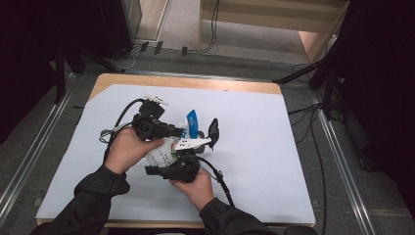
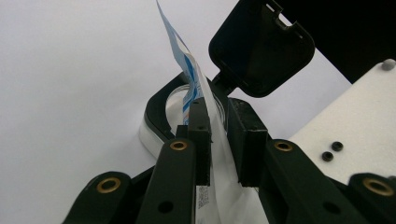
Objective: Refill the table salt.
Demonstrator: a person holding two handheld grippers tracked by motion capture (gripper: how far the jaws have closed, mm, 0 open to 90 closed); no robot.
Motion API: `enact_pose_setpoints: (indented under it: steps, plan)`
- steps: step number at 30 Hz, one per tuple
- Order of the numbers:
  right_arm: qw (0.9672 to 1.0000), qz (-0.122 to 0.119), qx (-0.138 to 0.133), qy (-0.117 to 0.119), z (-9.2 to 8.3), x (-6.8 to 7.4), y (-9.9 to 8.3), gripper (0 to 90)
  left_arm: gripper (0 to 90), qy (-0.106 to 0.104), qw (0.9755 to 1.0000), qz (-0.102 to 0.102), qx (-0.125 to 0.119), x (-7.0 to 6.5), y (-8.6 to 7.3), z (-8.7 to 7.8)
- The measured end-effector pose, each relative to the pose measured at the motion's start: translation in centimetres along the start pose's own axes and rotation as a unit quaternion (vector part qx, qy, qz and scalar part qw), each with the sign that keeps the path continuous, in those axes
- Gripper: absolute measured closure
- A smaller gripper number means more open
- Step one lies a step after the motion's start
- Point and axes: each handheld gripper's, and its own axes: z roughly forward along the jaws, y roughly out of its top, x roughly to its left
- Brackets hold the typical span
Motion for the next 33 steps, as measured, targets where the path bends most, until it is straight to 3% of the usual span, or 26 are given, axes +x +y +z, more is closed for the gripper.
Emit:
enact_pose_setpoints:
  steps: [11, 23, 33]
  plan:
    - [0.9999, 0.016, 0.000, 0.003, -0.11, -0.37, -0.01, 68.5, 80.7, 0.006, 1.0000, 0.005, 0.001, -0.21, 0.17, 0.38]
    - [0.9997, 0.016, -0.009, 0.014, -0.26, -0.37, 0.02, 67.3, 80.3, 0.006, 0.9999, 0.011, -0.002, -0.66, 0.40, 0.11]
    - [0.9997, 0.008, -0.014, 0.016, -0.20, 0.18, 0.37, 63.0, 80.2, 0.002, 1.0000, 0.003, -0.009, -0.57, 0.48, -0.44]
